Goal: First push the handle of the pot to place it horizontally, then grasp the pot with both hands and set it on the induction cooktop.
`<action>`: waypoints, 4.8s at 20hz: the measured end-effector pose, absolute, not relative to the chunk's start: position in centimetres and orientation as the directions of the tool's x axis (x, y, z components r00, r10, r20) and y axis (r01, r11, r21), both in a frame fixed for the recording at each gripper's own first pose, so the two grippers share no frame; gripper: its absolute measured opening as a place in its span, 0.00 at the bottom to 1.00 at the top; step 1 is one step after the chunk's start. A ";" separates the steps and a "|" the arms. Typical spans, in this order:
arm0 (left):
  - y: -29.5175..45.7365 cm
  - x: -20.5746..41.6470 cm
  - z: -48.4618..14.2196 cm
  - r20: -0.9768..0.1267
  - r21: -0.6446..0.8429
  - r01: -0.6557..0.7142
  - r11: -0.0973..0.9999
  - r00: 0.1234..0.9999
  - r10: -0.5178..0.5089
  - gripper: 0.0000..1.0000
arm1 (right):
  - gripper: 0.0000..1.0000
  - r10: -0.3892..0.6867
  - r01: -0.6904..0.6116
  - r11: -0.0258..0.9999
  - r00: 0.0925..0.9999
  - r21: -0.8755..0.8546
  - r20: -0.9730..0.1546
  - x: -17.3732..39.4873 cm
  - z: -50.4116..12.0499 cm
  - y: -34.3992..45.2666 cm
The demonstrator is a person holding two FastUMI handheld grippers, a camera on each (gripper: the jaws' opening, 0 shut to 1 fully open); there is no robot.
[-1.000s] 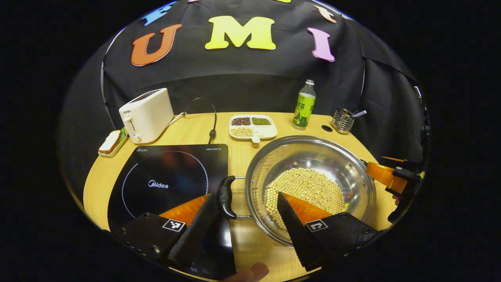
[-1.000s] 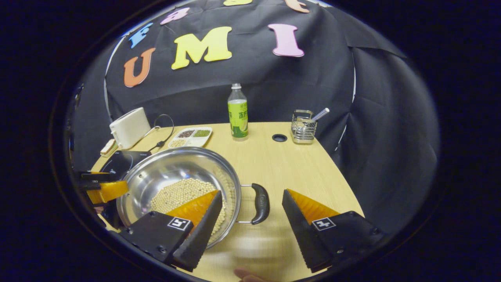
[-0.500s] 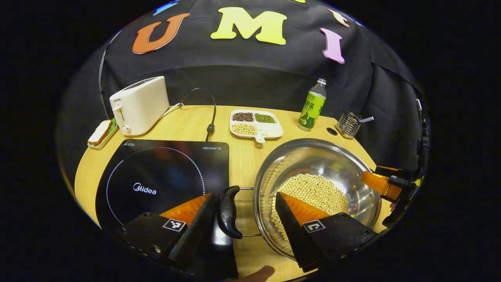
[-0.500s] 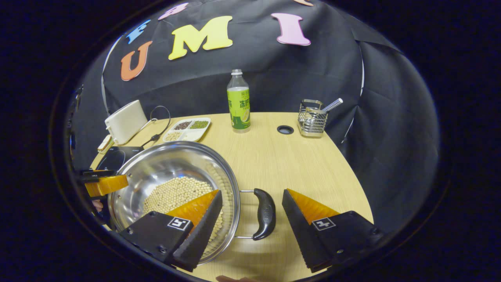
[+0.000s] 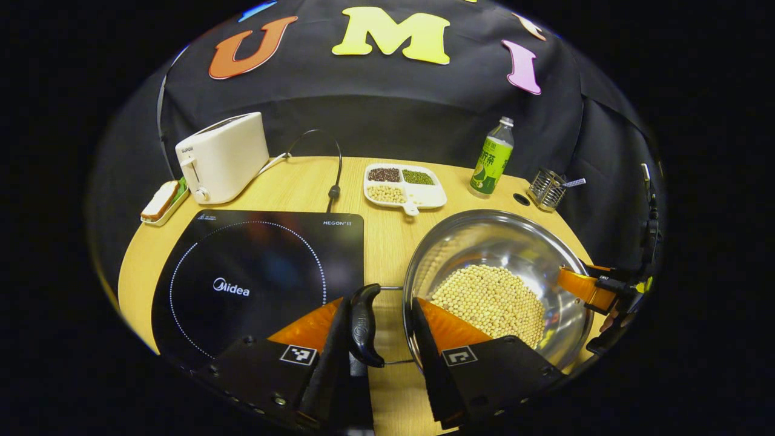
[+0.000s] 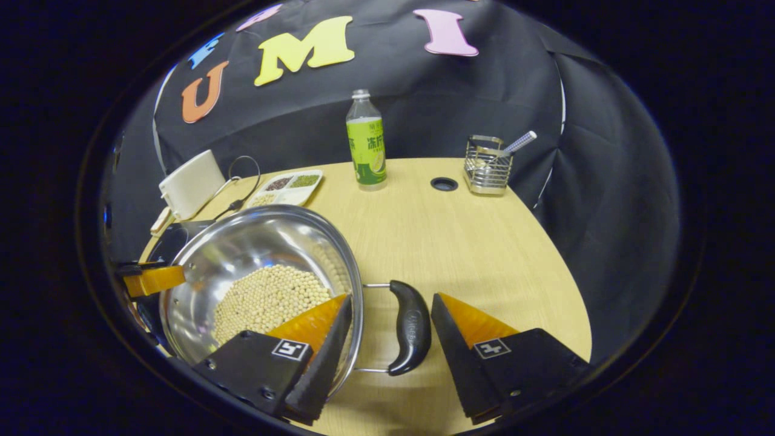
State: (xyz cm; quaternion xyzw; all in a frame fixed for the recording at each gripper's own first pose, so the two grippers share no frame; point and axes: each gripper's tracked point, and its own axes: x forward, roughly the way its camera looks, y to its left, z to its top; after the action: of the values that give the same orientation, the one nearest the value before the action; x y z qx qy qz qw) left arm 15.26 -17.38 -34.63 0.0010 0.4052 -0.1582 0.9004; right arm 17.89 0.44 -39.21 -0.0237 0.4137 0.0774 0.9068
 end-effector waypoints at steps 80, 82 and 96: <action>10.8 22.1 -30.4 -0.647 -0.070 0.074 0.995 0.756 -0.101 0.52 | 0.62 0.245 -0.294 0.954 0.636 0.063 -0.732 16.7 -36.7 31.6; 10.7 21.9 -30.3 -0.648 -0.075 0.079 0.994 0.754 -0.109 0.52 | 0.62 0.247 -0.295 0.953 0.645 0.062 -0.723 16.7 -36.6 31.6; 11.2 23.3 -29.4 -0.569 -0.139 0.033 0.990 0.815 -0.107 0.62 | 0.77 0.325 -0.340 0.936 0.733 0.091 -0.597 17.2 -33.1 31.4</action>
State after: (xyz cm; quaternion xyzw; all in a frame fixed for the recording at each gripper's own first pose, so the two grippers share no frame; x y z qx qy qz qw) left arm 23.26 11.23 -29.39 -0.0616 0.3016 -0.0368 0.9507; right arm 17.21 31.41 -33.10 -0.0120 0.3183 0.1787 0.9309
